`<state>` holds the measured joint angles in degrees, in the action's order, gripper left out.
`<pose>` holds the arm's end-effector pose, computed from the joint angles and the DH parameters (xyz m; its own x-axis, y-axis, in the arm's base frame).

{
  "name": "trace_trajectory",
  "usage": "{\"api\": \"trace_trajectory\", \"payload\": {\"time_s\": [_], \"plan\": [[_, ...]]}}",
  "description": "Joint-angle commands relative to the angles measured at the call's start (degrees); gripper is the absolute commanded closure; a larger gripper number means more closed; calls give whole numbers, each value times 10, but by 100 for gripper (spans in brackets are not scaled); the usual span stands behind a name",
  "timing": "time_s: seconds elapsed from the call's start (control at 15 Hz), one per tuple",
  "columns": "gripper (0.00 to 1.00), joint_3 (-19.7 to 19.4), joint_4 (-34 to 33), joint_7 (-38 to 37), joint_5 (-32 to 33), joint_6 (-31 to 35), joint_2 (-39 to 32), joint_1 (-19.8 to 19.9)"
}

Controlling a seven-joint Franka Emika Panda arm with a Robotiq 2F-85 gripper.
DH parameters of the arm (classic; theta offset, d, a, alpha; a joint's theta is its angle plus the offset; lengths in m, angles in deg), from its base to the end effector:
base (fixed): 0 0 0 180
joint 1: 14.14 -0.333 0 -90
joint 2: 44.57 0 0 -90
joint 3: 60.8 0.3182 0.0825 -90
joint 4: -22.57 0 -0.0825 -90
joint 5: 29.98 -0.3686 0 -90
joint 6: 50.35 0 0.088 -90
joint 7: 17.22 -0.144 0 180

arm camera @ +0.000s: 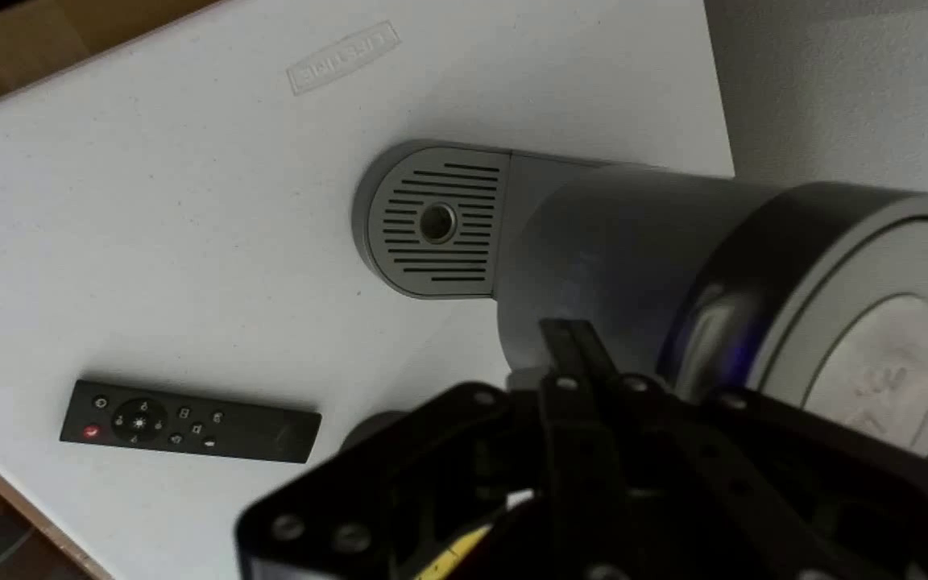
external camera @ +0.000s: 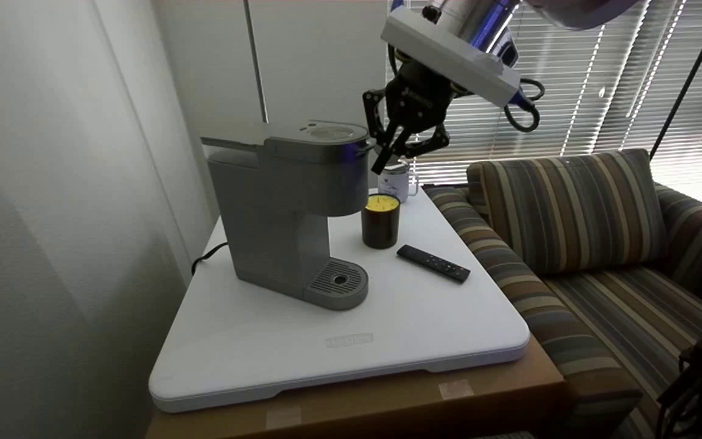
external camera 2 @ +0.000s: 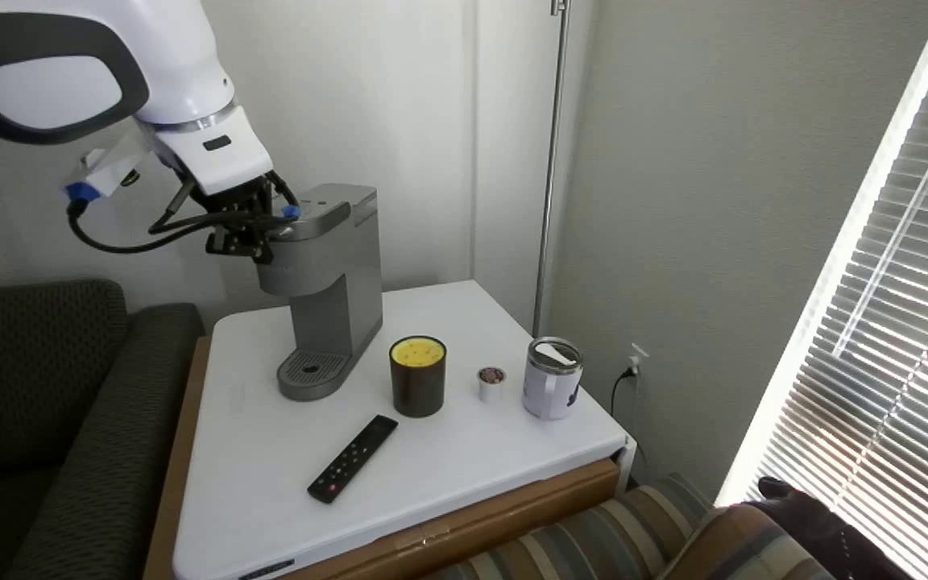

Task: Close the lid of the coffee maker and then open it

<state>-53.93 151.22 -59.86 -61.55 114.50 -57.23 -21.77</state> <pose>0.5657 0.1202 0.2883 0.5406 -0.8411 -0.0180 -0.7516 -0.4733 -0.4594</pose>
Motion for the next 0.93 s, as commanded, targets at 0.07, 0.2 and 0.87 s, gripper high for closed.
{"api": "trace_trajectory", "payload": {"time_s": [0.07,0.2,0.87], "plan": [[100,-8,-25,-19,28,0,-18,-4],[100,-8,-26,-25,36,0,-16,-4],[100,-14,-31,-33,45,4,-6,-3]]}}
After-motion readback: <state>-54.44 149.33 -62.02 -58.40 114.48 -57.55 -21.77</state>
